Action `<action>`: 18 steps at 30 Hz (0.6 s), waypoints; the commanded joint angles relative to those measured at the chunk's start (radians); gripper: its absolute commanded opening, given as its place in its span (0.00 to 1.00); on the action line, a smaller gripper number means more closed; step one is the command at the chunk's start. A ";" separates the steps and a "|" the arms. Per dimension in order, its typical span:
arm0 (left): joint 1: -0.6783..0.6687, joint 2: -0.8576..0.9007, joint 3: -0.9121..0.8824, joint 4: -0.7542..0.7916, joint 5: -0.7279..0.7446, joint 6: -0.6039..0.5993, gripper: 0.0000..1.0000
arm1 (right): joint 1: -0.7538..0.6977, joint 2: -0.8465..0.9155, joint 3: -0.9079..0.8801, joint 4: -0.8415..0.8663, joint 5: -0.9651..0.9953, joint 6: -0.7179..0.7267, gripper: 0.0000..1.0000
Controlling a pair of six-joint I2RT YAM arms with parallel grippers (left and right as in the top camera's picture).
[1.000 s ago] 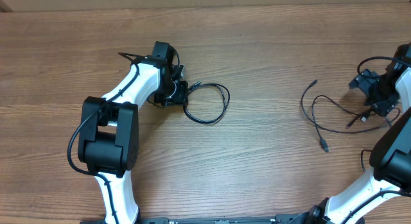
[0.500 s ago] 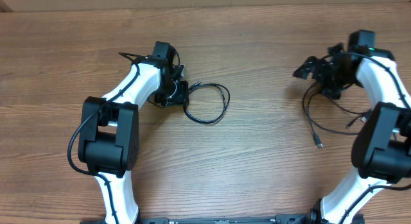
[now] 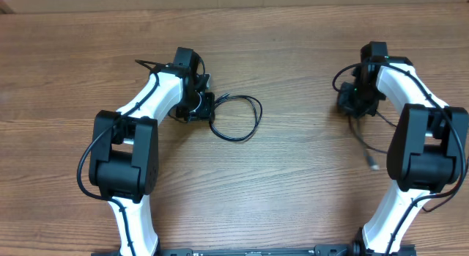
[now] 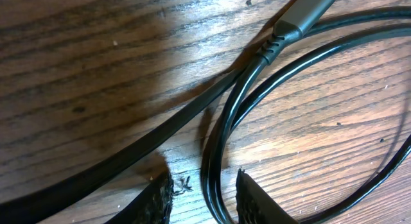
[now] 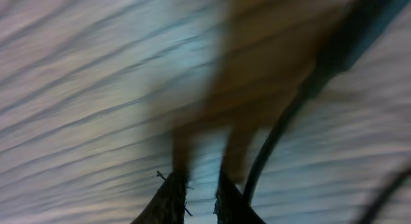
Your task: Untangle cables
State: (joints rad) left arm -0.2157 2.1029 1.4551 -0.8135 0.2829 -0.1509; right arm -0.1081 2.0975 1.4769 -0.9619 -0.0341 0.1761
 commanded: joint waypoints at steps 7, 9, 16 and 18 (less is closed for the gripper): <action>-0.001 0.051 -0.029 -0.005 -0.054 0.005 0.35 | -0.241 -0.002 -0.006 0.006 0.172 0.048 0.16; -0.001 0.051 -0.029 -0.005 -0.054 0.005 0.37 | -0.294 -0.002 -0.006 0.010 0.158 0.085 0.16; -0.001 0.050 -0.029 -0.005 -0.037 0.005 0.39 | -0.353 -0.002 -0.006 0.052 -0.008 0.078 0.24; 0.000 0.046 -0.017 -0.009 0.005 0.005 0.50 | -0.342 -0.002 -0.006 0.064 -0.116 0.076 0.24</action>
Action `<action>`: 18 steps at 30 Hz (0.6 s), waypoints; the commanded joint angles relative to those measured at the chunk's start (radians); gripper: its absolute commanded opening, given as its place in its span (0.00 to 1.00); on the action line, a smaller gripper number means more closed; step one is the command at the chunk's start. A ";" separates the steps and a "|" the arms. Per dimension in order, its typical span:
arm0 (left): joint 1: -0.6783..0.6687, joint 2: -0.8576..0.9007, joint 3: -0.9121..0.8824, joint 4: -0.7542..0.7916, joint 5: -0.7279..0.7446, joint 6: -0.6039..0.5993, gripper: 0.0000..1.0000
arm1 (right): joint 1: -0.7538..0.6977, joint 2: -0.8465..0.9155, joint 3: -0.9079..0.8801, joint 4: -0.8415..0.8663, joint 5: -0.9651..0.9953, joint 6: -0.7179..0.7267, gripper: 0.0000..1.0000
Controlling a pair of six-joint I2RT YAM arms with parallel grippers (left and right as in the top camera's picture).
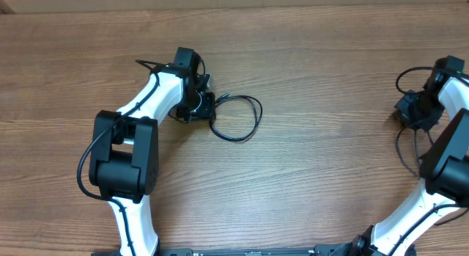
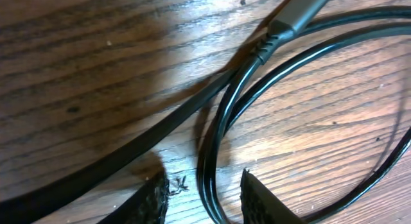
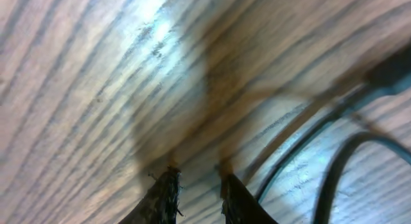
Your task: Untangle cables
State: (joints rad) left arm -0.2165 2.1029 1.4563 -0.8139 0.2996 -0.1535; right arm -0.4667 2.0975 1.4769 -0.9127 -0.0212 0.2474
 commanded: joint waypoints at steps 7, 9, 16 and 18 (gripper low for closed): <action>0.006 0.041 0.212 -0.180 0.008 0.008 0.74 | 0.105 -0.002 -0.006 0.047 -0.298 -0.067 0.28; 0.007 0.041 0.272 -0.220 0.008 0.008 0.75 | 0.135 -0.002 -0.006 0.048 -0.315 -0.071 0.28; 0.028 0.041 0.508 -0.350 0.011 -0.008 0.82 | 0.319 -0.002 -0.006 0.052 -0.455 -0.077 0.29; 0.041 0.041 0.518 -0.356 0.042 -0.015 0.93 | 0.365 -0.002 -0.006 0.056 -0.456 -0.077 0.29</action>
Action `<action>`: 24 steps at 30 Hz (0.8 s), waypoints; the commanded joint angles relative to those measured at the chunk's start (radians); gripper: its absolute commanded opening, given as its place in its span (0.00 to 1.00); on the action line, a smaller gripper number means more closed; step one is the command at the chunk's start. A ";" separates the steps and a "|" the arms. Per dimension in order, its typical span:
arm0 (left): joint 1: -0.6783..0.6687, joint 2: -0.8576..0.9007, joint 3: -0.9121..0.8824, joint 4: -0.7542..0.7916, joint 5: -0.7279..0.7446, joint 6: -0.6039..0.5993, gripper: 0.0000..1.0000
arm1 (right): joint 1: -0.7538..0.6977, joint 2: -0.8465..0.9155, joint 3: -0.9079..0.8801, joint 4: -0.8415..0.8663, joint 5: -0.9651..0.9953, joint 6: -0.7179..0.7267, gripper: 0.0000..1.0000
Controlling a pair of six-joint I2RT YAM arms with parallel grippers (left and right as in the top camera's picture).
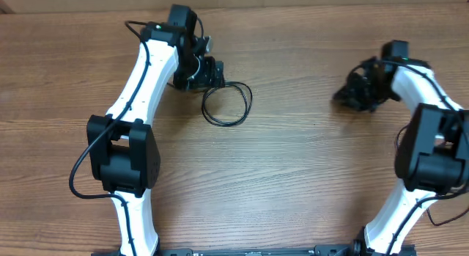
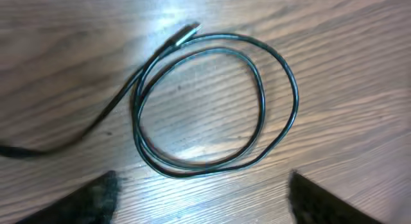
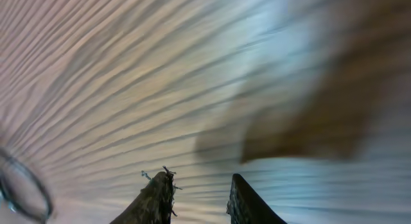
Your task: Untangle cables
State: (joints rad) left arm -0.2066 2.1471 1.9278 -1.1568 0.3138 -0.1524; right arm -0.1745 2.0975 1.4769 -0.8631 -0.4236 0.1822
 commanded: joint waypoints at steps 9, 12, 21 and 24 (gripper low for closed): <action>0.126 -0.003 0.046 -0.051 0.132 -0.027 1.00 | 0.327 -0.002 -0.006 0.147 -0.268 -0.012 0.36; 0.183 -0.003 0.046 -0.056 0.155 -0.087 1.00 | 0.393 -0.002 -0.006 0.210 -0.355 -0.012 0.36; 0.407 -0.003 0.046 -0.111 0.346 -0.005 1.00 | 0.646 -0.002 -0.006 0.397 -0.234 0.062 0.44; 0.451 -0.003 0.046 -0.114 0.301 -0.005 1.00 | 0.698 -0.002 -0.006 0.425 -0.123 0.066 0.45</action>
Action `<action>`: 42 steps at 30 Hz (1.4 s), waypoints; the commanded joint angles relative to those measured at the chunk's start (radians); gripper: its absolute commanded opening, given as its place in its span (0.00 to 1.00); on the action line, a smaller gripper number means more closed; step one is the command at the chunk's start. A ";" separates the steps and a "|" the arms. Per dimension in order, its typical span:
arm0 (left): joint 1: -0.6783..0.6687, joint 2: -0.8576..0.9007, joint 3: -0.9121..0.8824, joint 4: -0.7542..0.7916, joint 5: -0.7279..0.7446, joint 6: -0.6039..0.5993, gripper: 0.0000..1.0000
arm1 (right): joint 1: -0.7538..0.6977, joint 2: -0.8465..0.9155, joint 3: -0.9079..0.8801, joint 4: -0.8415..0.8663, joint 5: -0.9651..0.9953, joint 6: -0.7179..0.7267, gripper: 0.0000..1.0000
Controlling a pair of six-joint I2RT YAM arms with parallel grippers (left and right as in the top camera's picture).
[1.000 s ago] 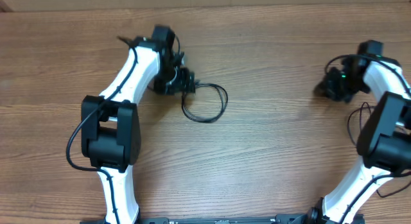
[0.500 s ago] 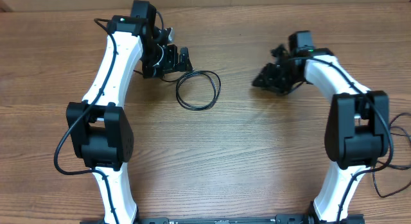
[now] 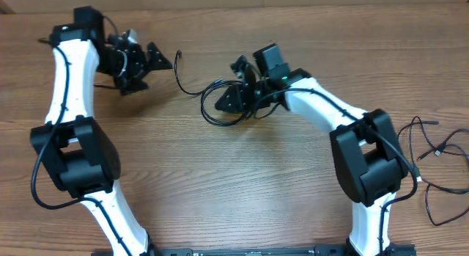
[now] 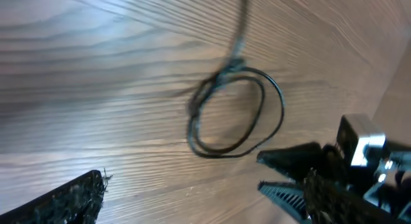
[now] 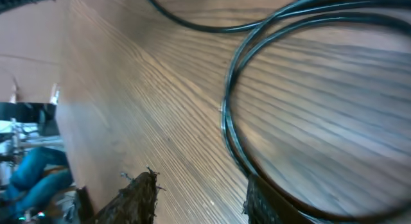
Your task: Untangle cables
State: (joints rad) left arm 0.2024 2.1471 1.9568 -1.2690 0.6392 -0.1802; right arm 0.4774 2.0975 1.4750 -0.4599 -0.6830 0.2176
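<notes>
A black cable coil (image 3: 220, 103) lies on the wooden table left of centre, its loose tail (image 3: 180, 71) running up-left. My right gripper (image 3: 229, 99) reaches across to the coil and stands open; in the right wrist view (image 5: 199, 199) the loop (image 5: 229, 121) passes just by its right finger (image 5: 262, 197). My left gripper (image 3: 157, 64) is wide open at the far left, apart from the coil and holding nothing. The left wrist view shows the coil (image 4: 234, 115) ahead and the right gripper (image 4: 307, 165) beside it. A second thin cable (image 3: 431, 157) lies at the right edge.
The wooden table (image 3: 242, 190) stretches between the arm bases. A cardboard-coloured wall borders the far edge. The right arm's white links (image 3: 322, 109) cross the middle of the table.
My left gripper has moved from just above the coil to the far left, still open. My right gripper has come from the right side to the coil. The coil's tail now points up-left.
First my left fingers straddled the coil's strands low on the table while my right gripper was at the right with a thin cable. Then the right arm was at the right edge. Later the left gripper stood open above the coil. Now the thin cable lies alone at the right edge.
</notes>
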 commanded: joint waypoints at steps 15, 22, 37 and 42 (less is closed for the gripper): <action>0.057 -0.003 0.017 -0.001 -0.392 0.023 1.00 | 0.042 0.026 -0.005 -0.037 0.429 0.128 0.54; 0.056 -0.003 0.017 -0.001 -0.392 0.023 0.99 | -0.050 0.026 -0.004 -0.206 0.392 0.128 0.61; 0.056 -0.003 0.017 -0.001 -0.392 0.023 1.00 | -0.069 0.026 0.128 -0.330 0.330 0.089 0.73; 0.056 -0.003 0.017 -0.001 -0.392 0.023 1.00 | -0.002 0.026 0.101 -0.242 0.497 0.089 0.72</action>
State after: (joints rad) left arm 0.2634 2.1471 1.9568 -1.2682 0.2562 -0.1768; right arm 0.4446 2.1139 1.5852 -0.7258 -0.2722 0.3126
